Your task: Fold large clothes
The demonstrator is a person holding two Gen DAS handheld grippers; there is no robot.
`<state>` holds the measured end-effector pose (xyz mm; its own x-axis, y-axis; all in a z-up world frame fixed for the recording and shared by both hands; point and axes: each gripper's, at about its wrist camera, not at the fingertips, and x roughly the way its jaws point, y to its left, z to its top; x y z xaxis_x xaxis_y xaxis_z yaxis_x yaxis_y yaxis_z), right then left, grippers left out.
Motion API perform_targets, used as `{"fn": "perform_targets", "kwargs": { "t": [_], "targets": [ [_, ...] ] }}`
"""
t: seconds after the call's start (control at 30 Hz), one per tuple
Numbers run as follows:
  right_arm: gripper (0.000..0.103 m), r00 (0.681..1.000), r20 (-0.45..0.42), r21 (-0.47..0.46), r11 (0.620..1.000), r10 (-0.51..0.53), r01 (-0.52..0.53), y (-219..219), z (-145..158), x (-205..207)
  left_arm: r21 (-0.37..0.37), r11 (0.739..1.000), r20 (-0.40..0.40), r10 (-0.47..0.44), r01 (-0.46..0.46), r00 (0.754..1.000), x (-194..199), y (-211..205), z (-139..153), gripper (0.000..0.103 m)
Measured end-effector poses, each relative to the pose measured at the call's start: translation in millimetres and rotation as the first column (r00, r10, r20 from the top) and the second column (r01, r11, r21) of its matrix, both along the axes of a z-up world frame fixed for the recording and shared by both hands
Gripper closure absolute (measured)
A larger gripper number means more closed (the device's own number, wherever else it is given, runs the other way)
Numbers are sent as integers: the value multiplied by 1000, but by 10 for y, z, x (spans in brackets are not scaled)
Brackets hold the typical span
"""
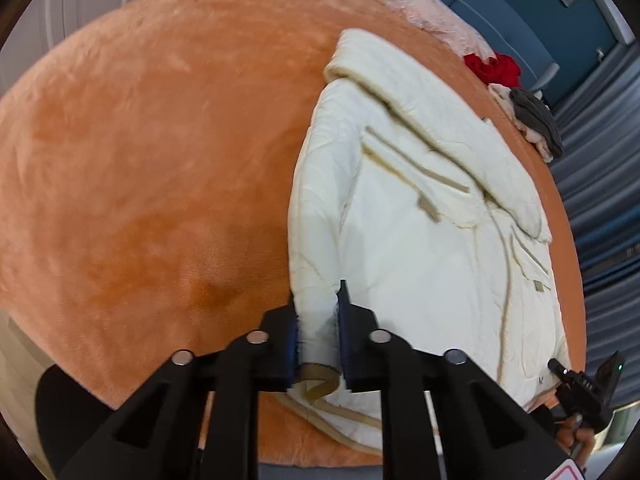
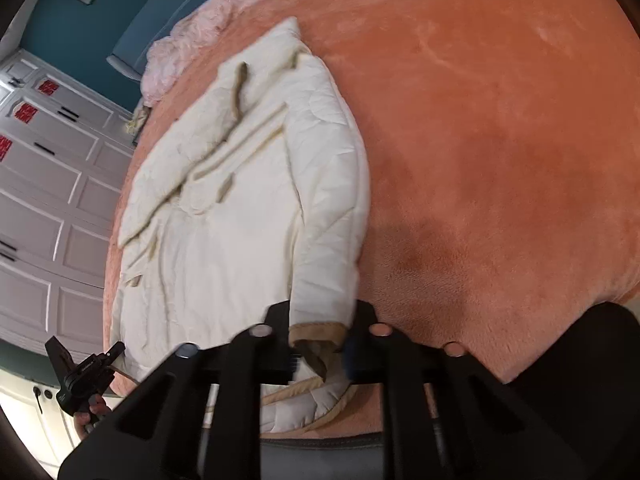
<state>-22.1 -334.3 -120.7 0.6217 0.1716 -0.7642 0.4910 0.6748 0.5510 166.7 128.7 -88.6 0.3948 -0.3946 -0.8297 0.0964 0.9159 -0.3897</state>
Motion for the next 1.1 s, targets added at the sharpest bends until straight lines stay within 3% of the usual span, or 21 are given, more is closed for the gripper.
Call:
{"fn": "perform_targets", "kwargs": {
  "t": [0.13, 0.27, 0.43, 0.57, 0.63, 0.7, 0.87, 0.97, 1.1],
  "targets": [
    [95, 995, 44, -49, 995, 91, -89, 52, 322, -115, -27, 999, 64, -27, 29, 998, -182, 131, 320, 99],
    [95, 965, -7, -145, 955, 262, -260, 223, 672, -321, 2, 995, 96, -102, 102, 990, -523, 195, 643, 99],
    [95, 881, -167, -171, 867, 442, -467, 565, 911, -858, 125, 956, 48, -272, 264, 961, -1308, 307, 996, 99],
    [95, 840, -201, -110, 841, 504, -530, 800, 1152, -1295, 115, 961, 16, -257, 253, 966, -1701, 536, 1212, 99],
    [95, 846, -171, -115, 843, 505, -526, 810, 1298, -1313, 94, 971, 45, -226, 221, 973, -1756, 579, 1385, 99],
    [95, 875, -96, -161, 860, 475, -485, 719, 1533, -1194, 76, 978, 96, -201, 194, 975, -1698, 552, 1535, 99],
    [96, 939, 155, -232, 936, 306, -266, 219, 1931, -695, 16, 989, 273, -147, 149, 951, -1168, 331, 1838, 99],
    [96, 946, 264, -212, 968, 188, -133, -44, 1879, -363, -2, 996, 329, -87, 92, 940, -828, 228, 1879, 99],
    [96, 944, 317, -176, 984, 88, -32, -235, 1743, -92, -17, 1000, 328, -16, 22, 945, -448, 150, 1800, 96]
  ]
}}
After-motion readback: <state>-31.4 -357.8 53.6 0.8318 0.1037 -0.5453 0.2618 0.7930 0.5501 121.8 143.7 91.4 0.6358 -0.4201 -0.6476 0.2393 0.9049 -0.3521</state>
